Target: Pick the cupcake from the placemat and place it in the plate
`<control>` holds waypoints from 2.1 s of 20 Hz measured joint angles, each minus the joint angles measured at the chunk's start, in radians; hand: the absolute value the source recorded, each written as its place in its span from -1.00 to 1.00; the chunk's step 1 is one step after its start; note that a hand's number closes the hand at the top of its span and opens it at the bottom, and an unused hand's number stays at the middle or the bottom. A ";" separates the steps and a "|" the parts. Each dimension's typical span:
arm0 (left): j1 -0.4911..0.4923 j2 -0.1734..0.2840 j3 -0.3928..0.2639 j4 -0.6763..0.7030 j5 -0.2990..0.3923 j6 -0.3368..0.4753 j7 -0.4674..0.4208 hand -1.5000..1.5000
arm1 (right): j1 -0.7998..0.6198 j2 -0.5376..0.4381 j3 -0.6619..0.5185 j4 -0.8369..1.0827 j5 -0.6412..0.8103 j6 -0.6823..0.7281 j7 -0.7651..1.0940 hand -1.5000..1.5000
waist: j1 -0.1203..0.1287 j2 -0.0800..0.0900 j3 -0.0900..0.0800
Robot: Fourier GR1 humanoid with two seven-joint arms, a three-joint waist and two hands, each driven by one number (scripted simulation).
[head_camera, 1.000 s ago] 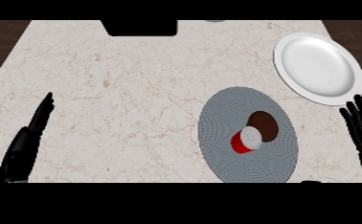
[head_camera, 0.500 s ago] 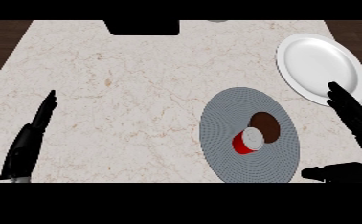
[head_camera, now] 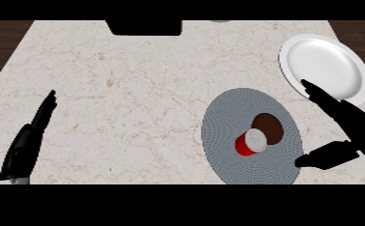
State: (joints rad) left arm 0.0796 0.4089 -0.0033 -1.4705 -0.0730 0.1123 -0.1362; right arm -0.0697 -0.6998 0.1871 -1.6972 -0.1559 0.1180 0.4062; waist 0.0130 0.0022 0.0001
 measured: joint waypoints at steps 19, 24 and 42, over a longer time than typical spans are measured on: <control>-0.015 -0.053 0.094 0.022 -0.052 -0.082 -0.018 0.00 | -0.104 0.216 0.002 0.283 0.252 0.251 -0.102 -1.00 | -0.009 -0.002 0.000; -0.016 -0.089 0.098 0.007 -0.086 -0.082 -0.006 0.00 | -0.111 0.286 -0.009 0.344 0.338 0.249 -0.134 -1.00 | -0.010 -0.002 0.000; -0.001 -0.144 0.150 -0.023 -0.145 -0.128 -0.006 0.00 | -0.165 0.410 -0.103 0.518 0.518 0.217 -0.354 1.00 | -0.010 -0.006 -0.004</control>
State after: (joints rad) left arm 0.0786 0.2653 0.1470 -1.4932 -0.2181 -0.0161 -0.1425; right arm -0.2343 -0.2902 0.0838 -1.1792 0.3616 0.3353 0.0521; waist 0.0028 -0.0038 -0.0037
